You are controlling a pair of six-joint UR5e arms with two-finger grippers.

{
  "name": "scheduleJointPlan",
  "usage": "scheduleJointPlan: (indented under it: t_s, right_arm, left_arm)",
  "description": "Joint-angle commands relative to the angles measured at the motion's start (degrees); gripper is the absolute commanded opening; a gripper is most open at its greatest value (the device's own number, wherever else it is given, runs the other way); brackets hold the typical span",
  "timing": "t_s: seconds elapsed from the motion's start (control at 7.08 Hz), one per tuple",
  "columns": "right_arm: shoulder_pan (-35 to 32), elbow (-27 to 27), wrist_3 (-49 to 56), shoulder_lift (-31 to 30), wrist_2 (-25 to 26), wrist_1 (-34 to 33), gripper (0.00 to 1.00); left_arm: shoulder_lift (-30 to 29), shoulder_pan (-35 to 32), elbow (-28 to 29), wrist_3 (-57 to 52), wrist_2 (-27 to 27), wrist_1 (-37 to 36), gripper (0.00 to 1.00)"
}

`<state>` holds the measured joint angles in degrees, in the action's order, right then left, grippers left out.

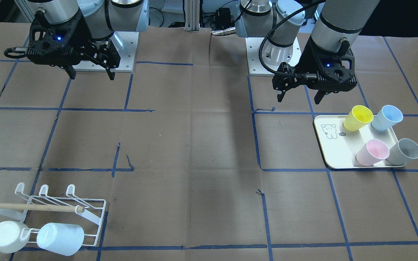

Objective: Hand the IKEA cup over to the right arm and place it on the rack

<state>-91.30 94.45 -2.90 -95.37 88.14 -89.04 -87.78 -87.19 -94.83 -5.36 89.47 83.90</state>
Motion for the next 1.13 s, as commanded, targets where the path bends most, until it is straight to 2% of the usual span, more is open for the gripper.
scheduleJointPlan:
  t_s: [0.0,0.99]
  right_arm:
    - [-0.7,0.2,0.0,0.4,0.2,-0.3,1.0]
    - [-0.7,0.1,0.2,0.5,0.7,-0.3,1.0]
  left_arm:
    - [0.0,0.0,0.0,0.0,0.0,0.1,0.99]
    - [-0.1,0.0,0.2,0.0,0.0,0.1,0.99]
